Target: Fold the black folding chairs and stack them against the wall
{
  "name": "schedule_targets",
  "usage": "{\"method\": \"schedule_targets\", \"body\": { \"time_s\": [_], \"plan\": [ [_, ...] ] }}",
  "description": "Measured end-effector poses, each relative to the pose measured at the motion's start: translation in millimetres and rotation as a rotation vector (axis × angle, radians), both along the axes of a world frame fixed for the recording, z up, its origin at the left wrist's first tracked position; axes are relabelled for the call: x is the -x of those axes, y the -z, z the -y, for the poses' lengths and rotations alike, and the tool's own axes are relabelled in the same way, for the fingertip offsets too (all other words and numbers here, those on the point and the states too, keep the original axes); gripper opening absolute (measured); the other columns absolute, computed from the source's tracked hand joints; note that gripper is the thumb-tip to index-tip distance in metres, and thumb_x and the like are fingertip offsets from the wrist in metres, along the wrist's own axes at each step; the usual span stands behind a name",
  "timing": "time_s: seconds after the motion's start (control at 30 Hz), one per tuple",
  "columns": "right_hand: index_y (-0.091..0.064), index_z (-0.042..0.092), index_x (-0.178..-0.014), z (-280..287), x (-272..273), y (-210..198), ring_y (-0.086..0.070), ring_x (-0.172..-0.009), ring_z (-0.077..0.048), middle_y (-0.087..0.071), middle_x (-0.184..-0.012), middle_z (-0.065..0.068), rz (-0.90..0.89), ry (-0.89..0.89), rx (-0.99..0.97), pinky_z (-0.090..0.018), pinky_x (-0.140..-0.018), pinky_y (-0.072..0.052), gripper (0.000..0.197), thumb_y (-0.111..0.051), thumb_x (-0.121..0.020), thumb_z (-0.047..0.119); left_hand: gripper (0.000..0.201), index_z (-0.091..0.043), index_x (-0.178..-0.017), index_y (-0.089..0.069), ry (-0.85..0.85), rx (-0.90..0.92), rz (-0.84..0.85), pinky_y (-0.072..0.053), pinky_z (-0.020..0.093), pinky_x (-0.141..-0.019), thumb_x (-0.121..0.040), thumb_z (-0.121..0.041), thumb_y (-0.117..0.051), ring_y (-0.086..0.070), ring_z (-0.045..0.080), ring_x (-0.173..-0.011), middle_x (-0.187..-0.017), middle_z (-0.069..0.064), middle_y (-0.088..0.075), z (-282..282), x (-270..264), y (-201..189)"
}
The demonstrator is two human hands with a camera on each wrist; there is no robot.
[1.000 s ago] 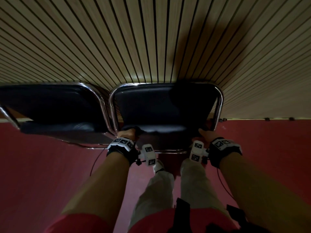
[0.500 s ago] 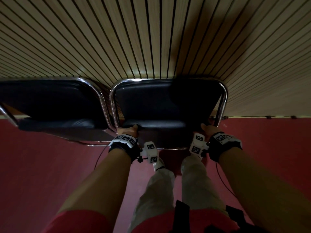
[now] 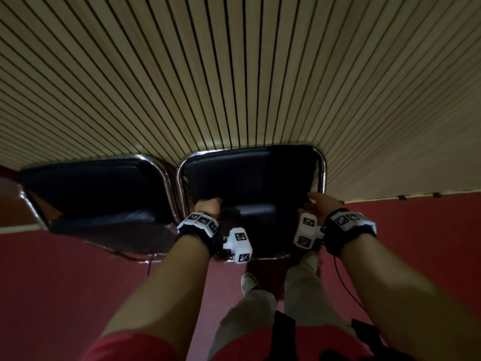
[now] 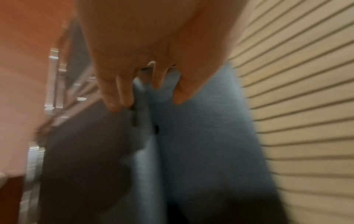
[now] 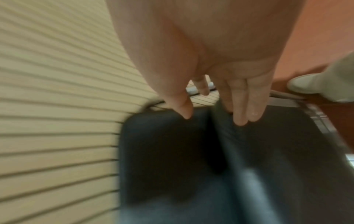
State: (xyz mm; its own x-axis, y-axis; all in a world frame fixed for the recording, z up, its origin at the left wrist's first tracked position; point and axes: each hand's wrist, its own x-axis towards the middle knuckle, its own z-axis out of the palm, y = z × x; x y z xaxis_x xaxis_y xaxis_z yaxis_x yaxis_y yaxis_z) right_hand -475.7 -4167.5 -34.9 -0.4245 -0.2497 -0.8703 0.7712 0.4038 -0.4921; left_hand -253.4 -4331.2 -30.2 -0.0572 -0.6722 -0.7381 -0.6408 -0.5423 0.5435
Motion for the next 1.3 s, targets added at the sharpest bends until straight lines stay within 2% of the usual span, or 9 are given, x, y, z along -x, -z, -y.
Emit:
{"method": "schedule_targets", "body": {
  "time_s": [0.17,0.33,0.47,0.57,0.67,0.8,1.0,1.1,1.3],
  "plan": [
    [-0.052,0.006,-0.079,-35.5,19.9,-76.6,-0.053,-0.067,-0.026,-0.053,-0.082,-0.013,-0.084,0.107,0.151,-0.036,-0.062,-0.044,0.02,-0.052,-0.098,0.013,0.041,-0.006,-0.13,-0.061,0.002,0.134,-0.165,-0.05,0.046,-0.104,-0.09,-0.016,-0.064,-0.06,0.034,-0.122,-0.132,0.017,-0.062,-5.8,52.2,-47.8],
    [-0.054,0.008,-0.107,-111.7,56.3,-137.3,-0.061,-0.096,-0.029,-0.057,-0.104,-0.009,-0.271,0.265,0.251,-0.04,-0.084,-0.052,0.012,-0.049,-0.102,0.019,0.035,-0.011,-0.125,-0.064,0.038,0.174,-0.396,-0.05,0.047,-0.103,-0.09,-0.013,-0.066,-0.063,0.03,-0.11,-0.118,0.014,-0.068,-54.2,130.3,-106.6],
    [-0.054,0.014,-0.107,-197.2,78.5,-170.5,-0.063,-0.098,-0.028,-0.06,-0.104,-0.008,-0.359,0.418,0.313,-0.037,-0.077,-0.054,0.009,-0.052,-0.101,0.021,0.033,-0.011,-0.127,-0.062,0.202,0.195,-0.509,-0.05,0.044,-0.1,-0.094,-0.014,-0.063,-0.062,0.031,-0.109,-0.12,0.015,-0.066,-113.7,189.8,-144.1],
    [-0.053,0.016,-0.1,-266.7,83.8,-186.9,-0.063,-0.081,-0.025,-0.061,-0.098,-0.01,-0.422,0.529,0.335,-0.036,-0.07,-0.053,0.003,-0.054,-0.099,0.018,0.03,-0.013,-0.124,-0.062,0.332,0.239,-0.562,-0.048,0.042,-0.103,-0.094,-0.014,-0.062,-0.061,0.025,-0.107,-0.122,0.01,-0.065,-170.1,224.4,-165.3],
    [-0.053,0.015,-0.105,-352.8,84.7,-199.5,-0.061,-0.072,-0.024,-0.06,-0.088,-0.01,-0.496,0.637,0.337,-0.034,-0.067,-0.051,0.008,-0.055,-0.097,0.014,0.031,-0.013,-0.126,-0.061,0.443,0.227,-0.623,-0.047,0.045,-0.104,-0.095,-0.014,-0.062,-0.059,0.024,-0.114,-0.124,0.008,-0.064,-248.2,259.8,-179.7],
    [-0.054,0.015,-0.106,-502.9,62.8,-206.6,-0.063,-0.075,-0.027,-0.062,-0.088,-0.012,-0.55,0.842,0.29,-0.037,-0.069,-0.049,0.01,-0.056,-0.097,0.012,0.024,-0.015,-0.12,-0.06,0.647,0.134,-0.668,-0.047,0.035,-0.08,-0.095,-0.012,-0.059,-0.055,0.014,-0.08,-0.095,0.001,-0.061,-399.9,301.3,-189.7],
    [-0.056,0.013,-0.107,-708.2,-25.2,-203.7,-0.064,-0.073,-0.029,-0.063,-0.09,-0.013,-0.612,1.239,0.213,-0.038,-0.07,-0.049,0.012,-0.059,-0.096,0.014,0.018,-0.022,-0.107,-0.064,1.063,-0.027,-0.725,-0.042,0.028,-0.061,-0.091,-0.014,-0.063,-0.059,0.019,-0.078,-0.094,0.004,-0.065,-630.5,322.9,-194.0],
    [-0.057,0.013,-0.108,-791.9,-94.2,-204.0,-0.064,-0.071,-0.026,-0.065,-0.091,-0.012,-0.668,1.491,0.135,-0.037,-0.072,-0.051,0.013,-0.058,-0.096,0.016,0.016,-0.028,-0.096,-0.064,1.337,-0.099,-0.741,-0.044,0.028,-0.063,-0.09,-0.014,-0.064,-0.06,0.021,-0.092,-0.103,0.008,-0.066,-742.4,306.3,-196.4],
    [-0.058,0.016,-0.102,-878.4,-231.8,-188.7,-0.062,-0.06,-0.023,-0.063,-0.082,-0.009,-0.695,1.946,0.033,-0.032,-0.063,-0.051,0.008,-0.057,-0.094,0.014,0.02,-0.019,-0.113,-0.065,1.782,-0.166,-0.752,-0.05,0.039,-0.075,-0.094,-0.013,-0.063,-0.063,0.02,-0.095,-0.101,0.005,-0.066,-924.6,239.8,-194.5]
  ]
}}
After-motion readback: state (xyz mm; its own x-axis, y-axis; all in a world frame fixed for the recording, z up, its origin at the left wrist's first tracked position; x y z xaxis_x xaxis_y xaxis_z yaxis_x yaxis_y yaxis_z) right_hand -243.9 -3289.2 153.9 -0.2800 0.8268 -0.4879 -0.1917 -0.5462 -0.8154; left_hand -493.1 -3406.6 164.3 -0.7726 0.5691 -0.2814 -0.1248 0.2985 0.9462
